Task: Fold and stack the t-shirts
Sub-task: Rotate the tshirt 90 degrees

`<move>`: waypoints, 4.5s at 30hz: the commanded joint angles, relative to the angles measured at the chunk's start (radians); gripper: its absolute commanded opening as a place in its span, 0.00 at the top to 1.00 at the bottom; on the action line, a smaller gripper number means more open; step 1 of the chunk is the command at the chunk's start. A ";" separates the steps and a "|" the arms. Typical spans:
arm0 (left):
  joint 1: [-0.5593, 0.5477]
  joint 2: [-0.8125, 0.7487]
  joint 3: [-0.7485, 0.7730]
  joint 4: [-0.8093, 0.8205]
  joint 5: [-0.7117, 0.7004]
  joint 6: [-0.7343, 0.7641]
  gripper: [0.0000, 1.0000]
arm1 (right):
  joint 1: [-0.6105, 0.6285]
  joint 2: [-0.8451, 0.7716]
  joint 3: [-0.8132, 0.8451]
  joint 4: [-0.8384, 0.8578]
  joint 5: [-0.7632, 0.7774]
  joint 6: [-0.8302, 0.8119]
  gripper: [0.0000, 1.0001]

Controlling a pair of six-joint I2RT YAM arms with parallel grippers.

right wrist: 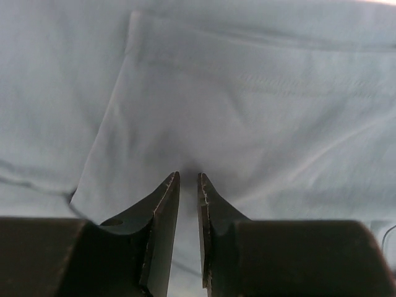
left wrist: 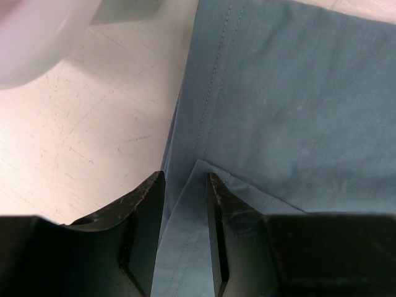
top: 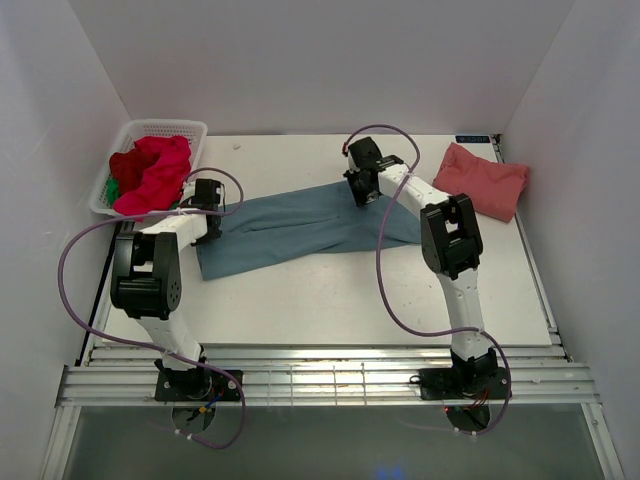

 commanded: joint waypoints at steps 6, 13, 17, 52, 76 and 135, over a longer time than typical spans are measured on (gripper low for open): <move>0.000 -0.057 -0.024 0.009 0.064 -0.021 0.57 | -0.053 0.061 0.108 0.030 0.079 0.023 0.92; 0.000 -0.053 -0.023 0.012 0.067 -0.019 0.61 | -0.066 0.078 0.064 0.030 0.068 0.019 0.92; 0.000 -0.053 -0.026 0.012 0.063 -0.018 0.64 | -0.064 0.081 0.041 0.027 0.050 0.027 0.92; 0.001 -0.120 -0.014 -0.045 -0.137 -0.027 1.00 | -0.067 0.144 0.058 -0.047 0.030 0.035 0.92; 0.037 0.023 0.072 0.064 -0.127 0.028 0.79 | -0.069 0.156 0.067 -0.053 0.051 -0.007 0.92; -0.433 0.173 -0.035 -0.417 0.381 -0.033 1.00 | -0.130 0.213 0.270 -0.226 0.186 0.135 0.92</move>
